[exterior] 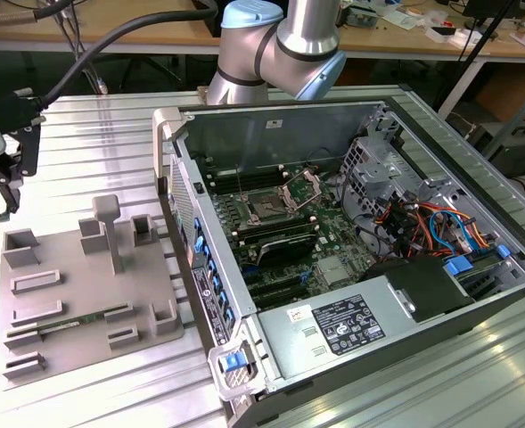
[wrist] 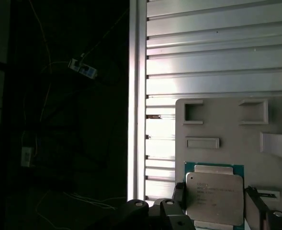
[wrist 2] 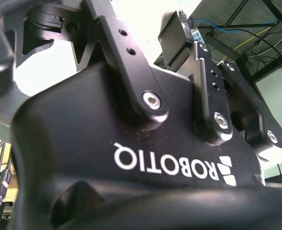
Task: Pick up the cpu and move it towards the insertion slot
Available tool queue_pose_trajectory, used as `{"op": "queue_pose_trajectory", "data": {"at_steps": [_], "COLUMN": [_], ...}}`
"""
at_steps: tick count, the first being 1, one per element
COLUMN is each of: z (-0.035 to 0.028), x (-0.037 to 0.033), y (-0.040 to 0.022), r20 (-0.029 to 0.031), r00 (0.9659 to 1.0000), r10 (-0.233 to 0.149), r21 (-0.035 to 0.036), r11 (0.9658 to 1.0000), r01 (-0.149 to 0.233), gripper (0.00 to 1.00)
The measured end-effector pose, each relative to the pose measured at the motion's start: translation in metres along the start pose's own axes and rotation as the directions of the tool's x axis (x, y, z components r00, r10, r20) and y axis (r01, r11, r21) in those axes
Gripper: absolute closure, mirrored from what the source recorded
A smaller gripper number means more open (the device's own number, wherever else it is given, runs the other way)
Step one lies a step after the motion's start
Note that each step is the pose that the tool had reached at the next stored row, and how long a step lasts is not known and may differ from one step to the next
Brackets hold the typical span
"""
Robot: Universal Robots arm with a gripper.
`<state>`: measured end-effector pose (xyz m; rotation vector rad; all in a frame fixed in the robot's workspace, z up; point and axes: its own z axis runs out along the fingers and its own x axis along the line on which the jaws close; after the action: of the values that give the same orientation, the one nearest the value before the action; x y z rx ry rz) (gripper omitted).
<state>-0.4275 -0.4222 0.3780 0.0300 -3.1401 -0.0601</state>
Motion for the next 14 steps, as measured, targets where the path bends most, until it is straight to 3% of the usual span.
{"op": "queue_pose_trajectory", "data": {"at_steps": [14], "z": [-0.0048], "x": [-0.0001], "y": [0.0002], "r20": [0.0000], "r00": [1.0000], "r10": [0.000], "r21": [0.0000], "r11": [1.0000], "r01": [0.000], "gripper": [0.45]}}
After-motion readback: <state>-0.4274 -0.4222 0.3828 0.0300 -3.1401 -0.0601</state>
